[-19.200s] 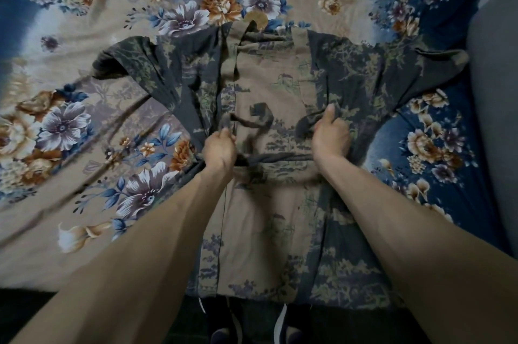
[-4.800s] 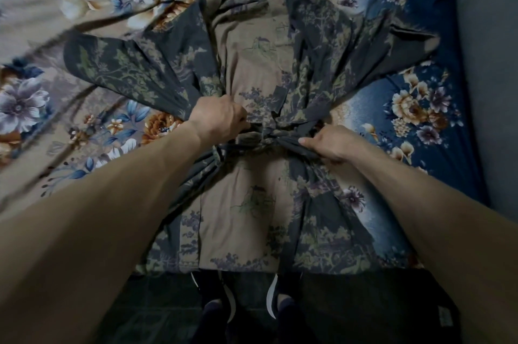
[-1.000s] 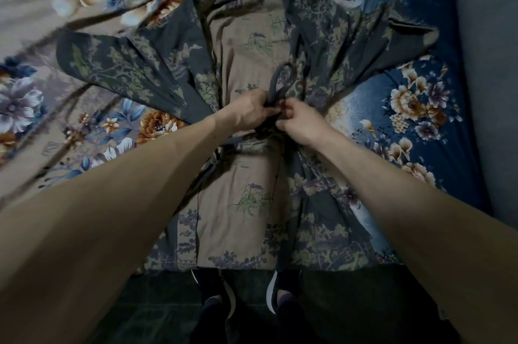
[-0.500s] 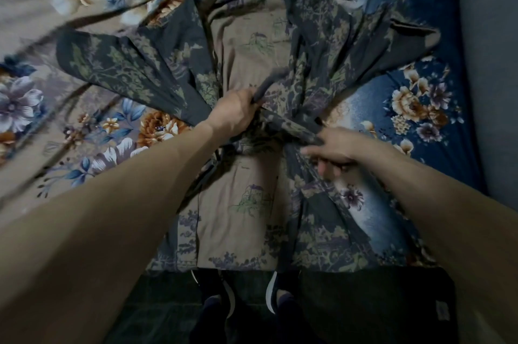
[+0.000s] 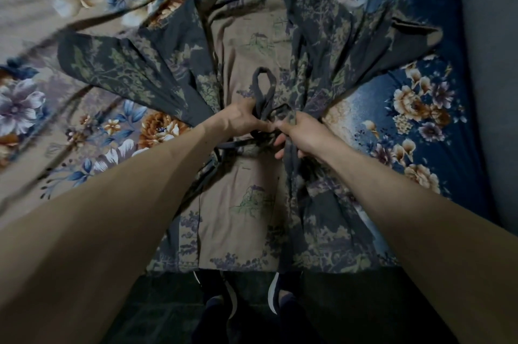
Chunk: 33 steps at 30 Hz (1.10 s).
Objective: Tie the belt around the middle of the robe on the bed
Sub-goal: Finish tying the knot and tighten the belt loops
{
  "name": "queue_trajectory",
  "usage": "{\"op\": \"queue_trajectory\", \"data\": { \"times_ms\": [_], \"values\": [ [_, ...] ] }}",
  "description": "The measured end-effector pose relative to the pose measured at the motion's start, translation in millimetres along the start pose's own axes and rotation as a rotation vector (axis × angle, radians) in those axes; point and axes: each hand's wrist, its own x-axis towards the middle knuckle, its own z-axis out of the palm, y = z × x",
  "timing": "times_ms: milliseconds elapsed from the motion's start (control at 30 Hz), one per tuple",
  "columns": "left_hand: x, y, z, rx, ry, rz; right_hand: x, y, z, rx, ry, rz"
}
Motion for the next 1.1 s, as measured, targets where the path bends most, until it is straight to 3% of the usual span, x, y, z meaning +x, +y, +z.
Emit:
{"op": "queue_trajectory", "data": {
  "times_ms": [233,367,533,633,700,867,1033,1100],
  "values": [
    [-3,1,1,0.154,0.049,-0.046,-12,-5,7,-0.482,0.344,-0.304],
    [-6,4,5,-0.014,0.072,-0.092,-11,-8,13,-0.638,0.405,-0.226],
    [-8,2,11,0.127,0.157,-0.156,-11,-11,15,-0.249,0.282,-0.199],
    [-10,0,13,0.085,0.243,-0.198,-7,-5,19,0.137,0.196,-0.098],
    [-9,0,14,0.004,0.282,-0.240,-6,2,22,0.264,0.163,-0.073],
    [-8,-2,14,-0.158,0.231,-0.281,-7,4,27,0.328,0.292,-0.071],
    [-12,-3,17,-0.063,0.288,-0.323,-5,-8,44,0.424,0.210,0.044],
    [-13,-5,17,-0.098,0.292,-0.326,-3,-10,46,0.398,0.255,0.036]
  ]
}}
